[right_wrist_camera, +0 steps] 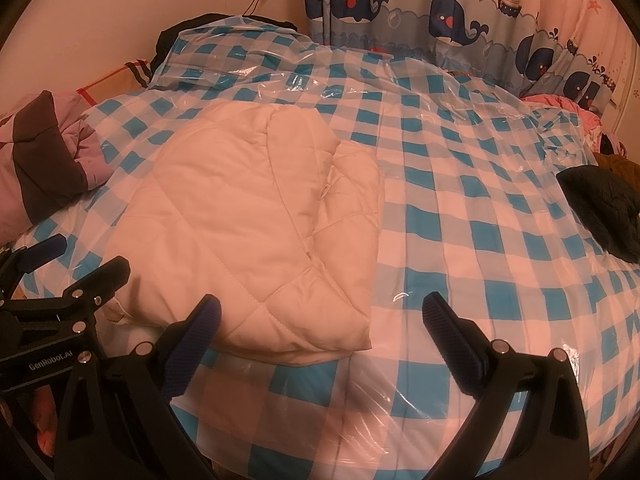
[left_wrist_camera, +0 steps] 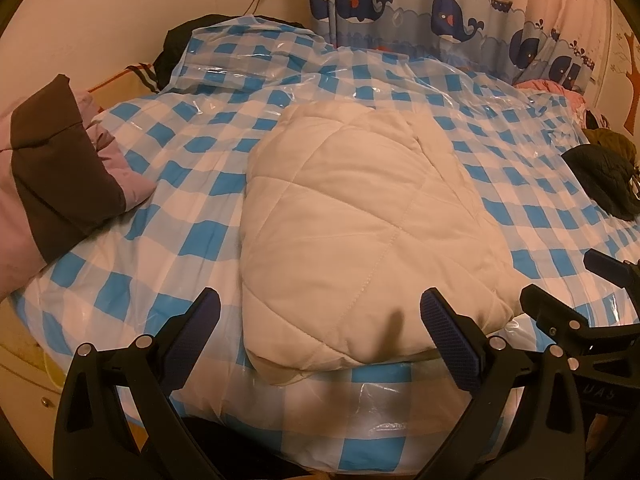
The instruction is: Fold large clothes
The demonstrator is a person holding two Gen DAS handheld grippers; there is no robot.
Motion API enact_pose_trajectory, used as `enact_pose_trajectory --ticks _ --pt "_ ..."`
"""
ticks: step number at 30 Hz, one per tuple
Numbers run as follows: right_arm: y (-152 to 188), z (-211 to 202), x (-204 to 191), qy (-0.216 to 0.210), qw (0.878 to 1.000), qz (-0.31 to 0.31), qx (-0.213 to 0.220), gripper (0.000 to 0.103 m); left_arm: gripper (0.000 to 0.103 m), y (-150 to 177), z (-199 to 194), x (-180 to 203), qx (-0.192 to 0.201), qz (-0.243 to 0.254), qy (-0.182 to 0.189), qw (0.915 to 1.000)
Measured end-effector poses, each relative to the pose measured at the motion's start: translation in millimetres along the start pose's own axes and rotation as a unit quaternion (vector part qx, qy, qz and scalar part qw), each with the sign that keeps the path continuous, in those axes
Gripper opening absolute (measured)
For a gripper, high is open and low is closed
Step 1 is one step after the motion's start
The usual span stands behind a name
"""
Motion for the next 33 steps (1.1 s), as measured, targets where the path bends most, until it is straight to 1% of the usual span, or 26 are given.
enact_pose_trajectory --ticks 10,12,14,16,18,19,22,24,27,30,32,33 --pt "0.2 0.3 1.3 0.000 1.000 0.001 0.000 0.097 0.096 -1.5 -2.5 -4.3 0.013 0.001 -0.014 0.9998" --pt "0.4 -0.4 -0.2 -0.001 1.000 0.001 0.000 0.097 0.096 -0.4 0.0 -5.4 0.003 0.004 -0.034 0.9994" --pt "0.7 -1.3 -2.3 -0.002 1.000 0.002 0.000 0.097 0.096 -1.4 3.6 -7.8 -0.006 0.004 -0.040 0.9992" --pt "0.3 -0.3 -0.5 -0.001 1.000 0.002 0.001 0.097 0.096 1.2 1.8 -9.9 0.000 0.002 -0.037 0.9993" --pt "0.3 0.0 -0.2 -0.002 1.000 0.004 0.000 0.097 0.096 1.6 -2.7 -9.0 0.009 0.007 -0.019 0.9998" --pt "0.3 -0.1 -1.4 -0.003 1.000 0.005 -0.001 0.097 0.096 1.1 -4.9 -8.7 0.014 0.007 -0.017 0.9997" --pt "-0.1 -2.2 -4.3 -0.003 1.000 0.005 0.003 0.097 0.096 -2.3 -7.7 -7.7 0.027 0.015 -0.027 0.9992" --pt "-1.5 -3.0 -6.1 -0.004 1.000 0.006 0.007 0.097 0.096 -3.5 -6.9 -7.3 0.024 0.016 -0.031 0.9991" --pt "-4.1 -5.7 -12.7 -0.004 1.000 0.010 0.011 0.097 0.096 -3.1 -1.0 -8.8 0.002 0.004 -0.014 0.9999" --pt "-4.6 -9.5 -15.1 -0.002 1.000 0.009 0.012 0.097 0.096 -1.9 -0.4 -6.2 0.003 0.014 -0.026 0.9996" --pt "-3.5 -10.7 -13.6 -0.002 1.000 0.011 0.011 0.097 0.096 -2.0 -0.7 -5.4 0.004 0.016 -0.024 0.9996" --pt "-5.0 -11.4 -19.8 -0.002 1.000 0.011 0.011 0.097 0.096 -2.3 -1.2 -5.4 0.004 0.015 -0.022 0.9996"
Point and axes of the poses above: each gripper's, at about its wrist camera, not at the fingertips, and z roughly the way its jaws point, x to its right, y to its underside, the point moved 2 cm from there along z, roughly the way its jaws point, and after that the axes turned 11 degrees about y, right-handed, at the moved point
